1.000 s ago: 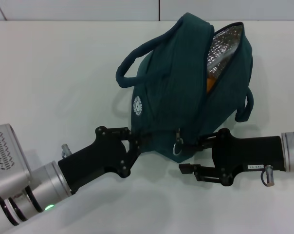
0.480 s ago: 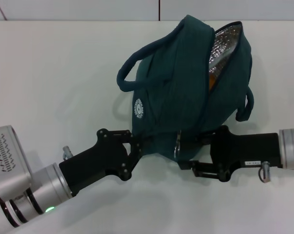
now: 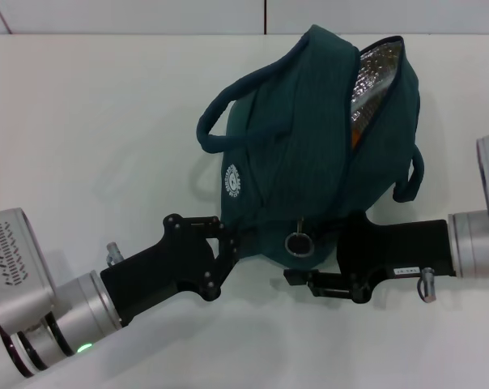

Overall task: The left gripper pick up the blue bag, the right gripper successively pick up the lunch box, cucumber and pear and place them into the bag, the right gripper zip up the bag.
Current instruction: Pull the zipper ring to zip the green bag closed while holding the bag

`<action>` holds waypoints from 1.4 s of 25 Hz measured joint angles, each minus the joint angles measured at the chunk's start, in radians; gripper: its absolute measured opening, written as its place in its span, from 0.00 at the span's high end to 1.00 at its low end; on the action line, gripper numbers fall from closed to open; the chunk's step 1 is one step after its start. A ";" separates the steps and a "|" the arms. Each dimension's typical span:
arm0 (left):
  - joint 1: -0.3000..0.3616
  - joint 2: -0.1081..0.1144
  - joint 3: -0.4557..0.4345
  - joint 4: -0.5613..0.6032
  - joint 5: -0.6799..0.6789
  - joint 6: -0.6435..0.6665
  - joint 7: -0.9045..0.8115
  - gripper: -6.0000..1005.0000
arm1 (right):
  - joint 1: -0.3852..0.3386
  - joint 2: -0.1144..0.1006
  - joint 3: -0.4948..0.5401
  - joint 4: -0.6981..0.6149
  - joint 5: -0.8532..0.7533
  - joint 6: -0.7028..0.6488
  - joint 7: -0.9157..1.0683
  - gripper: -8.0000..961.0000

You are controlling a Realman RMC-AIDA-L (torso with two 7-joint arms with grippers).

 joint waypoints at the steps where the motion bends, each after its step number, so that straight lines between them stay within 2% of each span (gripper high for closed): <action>1: 0.000 0.000 0.000 0.000 0.000 0.000 0.000 0.94 | 0.003 0.000 -0.004 0.000 0.001 0.003 0.000 0.62; 11: 0.000 0.000 0.000 0.001 0.000 0.008 0.000 0.94 | -0.006 -0.005 0.003 -0.011 0.009 0.005 -0.020 0.67; 17: 0.001 0.000 0.000 0.000 0.000 0.009 0.000 0.94 | -0.017 -0.005 0.004 -0.011 0.036 0.005 -0.094 0.91; 23: 0.005 0.000 0.000 -0.001 0.000 0.011 0.000 0.94 | -0.024 -0.006 0.026 -0.004 0.072 0.000 -0.145 0.94; 29: 0.005 0.000 0.000 0.000 0.000 0.011 0.001 0.94 | -0.045 -0.011 0.033 0.009 0.171 -0.077 -0.252 0.97; 35: 0.005 0.000 0.000 0.001 0.001 0.006 0.005 0.94 | -0.072 -0.008 0.087 0.013 0.243 -0.132 -0.334 0.97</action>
